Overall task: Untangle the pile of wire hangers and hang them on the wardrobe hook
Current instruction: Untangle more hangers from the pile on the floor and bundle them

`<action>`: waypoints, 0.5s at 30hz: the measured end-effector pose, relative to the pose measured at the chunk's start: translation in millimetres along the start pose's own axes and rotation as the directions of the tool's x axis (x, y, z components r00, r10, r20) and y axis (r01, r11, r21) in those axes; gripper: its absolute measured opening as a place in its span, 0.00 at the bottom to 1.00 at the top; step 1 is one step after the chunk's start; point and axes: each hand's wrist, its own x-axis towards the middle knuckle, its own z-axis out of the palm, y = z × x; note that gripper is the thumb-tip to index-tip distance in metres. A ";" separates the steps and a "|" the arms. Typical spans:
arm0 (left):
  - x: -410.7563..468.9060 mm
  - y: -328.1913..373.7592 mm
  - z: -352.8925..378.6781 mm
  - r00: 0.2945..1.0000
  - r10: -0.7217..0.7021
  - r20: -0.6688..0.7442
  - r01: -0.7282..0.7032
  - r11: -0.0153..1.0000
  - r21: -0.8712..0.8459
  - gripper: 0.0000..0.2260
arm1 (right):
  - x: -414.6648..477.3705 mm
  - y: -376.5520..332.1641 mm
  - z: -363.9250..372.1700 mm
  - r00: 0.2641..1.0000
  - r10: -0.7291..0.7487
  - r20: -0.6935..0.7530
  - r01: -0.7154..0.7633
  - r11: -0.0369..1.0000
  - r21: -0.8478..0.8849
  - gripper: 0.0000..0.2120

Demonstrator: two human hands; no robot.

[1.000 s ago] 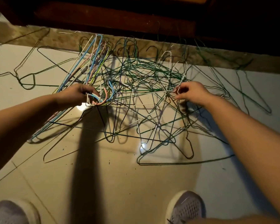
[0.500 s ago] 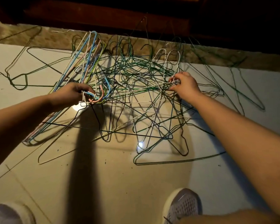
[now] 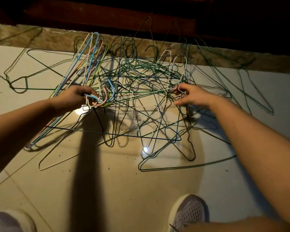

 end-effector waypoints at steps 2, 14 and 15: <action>-3.9 5.3 4.5 1.000 0.011 0.012 -0.011 1.000 -0.025 0.17 | -0.6 0.4 2.9 1.000 -0.006 -0.020 0.006 1.000 0.017 0.22; -1.0 0.4 4.0 0.997 -0.042 0.070 0.044 0.999 -0.030 0.21 | 23.4 3.6 23.3 0.980 0.004 -0.198 0.000 1.000 0.018 0.15; 0.1 -0.9 3.8 0.996 -0.049 0.070 0.052 0.998 -0.045 0.21 | 25.7 3.1 24.5 0.978 0.003 -0.211 -0.001 1.000 0.010 0.14</action>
